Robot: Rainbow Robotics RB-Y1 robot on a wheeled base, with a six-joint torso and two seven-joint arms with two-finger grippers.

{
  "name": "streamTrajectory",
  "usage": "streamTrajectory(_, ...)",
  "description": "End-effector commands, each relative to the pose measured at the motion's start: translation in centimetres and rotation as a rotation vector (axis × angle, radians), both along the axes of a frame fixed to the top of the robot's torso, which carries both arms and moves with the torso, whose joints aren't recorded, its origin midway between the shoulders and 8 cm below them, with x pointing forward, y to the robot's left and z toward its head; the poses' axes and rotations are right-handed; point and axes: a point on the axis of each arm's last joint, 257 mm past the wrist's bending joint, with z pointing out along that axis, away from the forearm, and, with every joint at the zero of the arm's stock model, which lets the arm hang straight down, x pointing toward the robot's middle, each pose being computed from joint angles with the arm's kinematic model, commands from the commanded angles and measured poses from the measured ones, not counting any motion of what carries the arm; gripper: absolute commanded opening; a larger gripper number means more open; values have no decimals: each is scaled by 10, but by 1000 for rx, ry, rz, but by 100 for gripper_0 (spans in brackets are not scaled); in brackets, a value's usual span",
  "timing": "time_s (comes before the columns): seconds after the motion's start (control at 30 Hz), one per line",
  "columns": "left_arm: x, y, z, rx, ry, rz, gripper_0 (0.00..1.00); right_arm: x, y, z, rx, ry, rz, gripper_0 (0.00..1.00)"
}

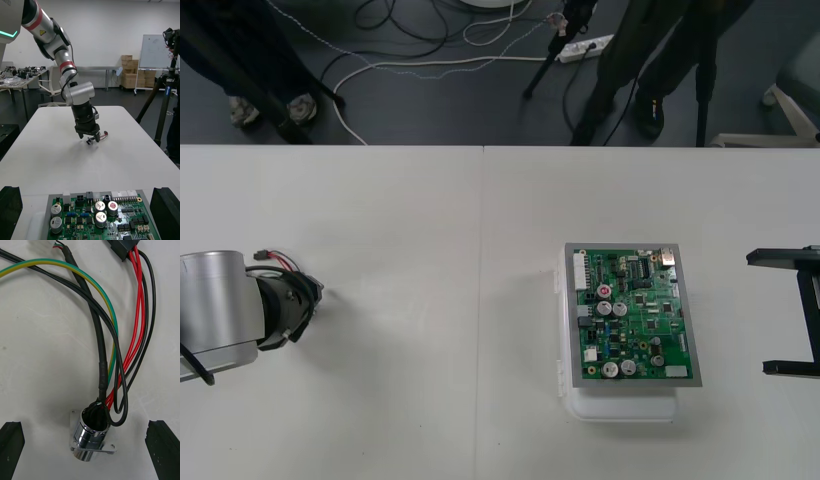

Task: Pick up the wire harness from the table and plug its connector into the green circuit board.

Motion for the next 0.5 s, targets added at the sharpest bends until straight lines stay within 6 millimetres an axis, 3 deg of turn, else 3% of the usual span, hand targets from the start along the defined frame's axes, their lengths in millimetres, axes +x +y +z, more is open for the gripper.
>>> streamTrajectory(0.03, 16, -2, 5, 124, 8, -106, 94, 0, 7, 10, 23, -69, 29, 100)
streamTrajectory(0.5, 23, 13, 4, 208, 18, -107, 89, 0, 8, 11, 22, -68, 31, 100)
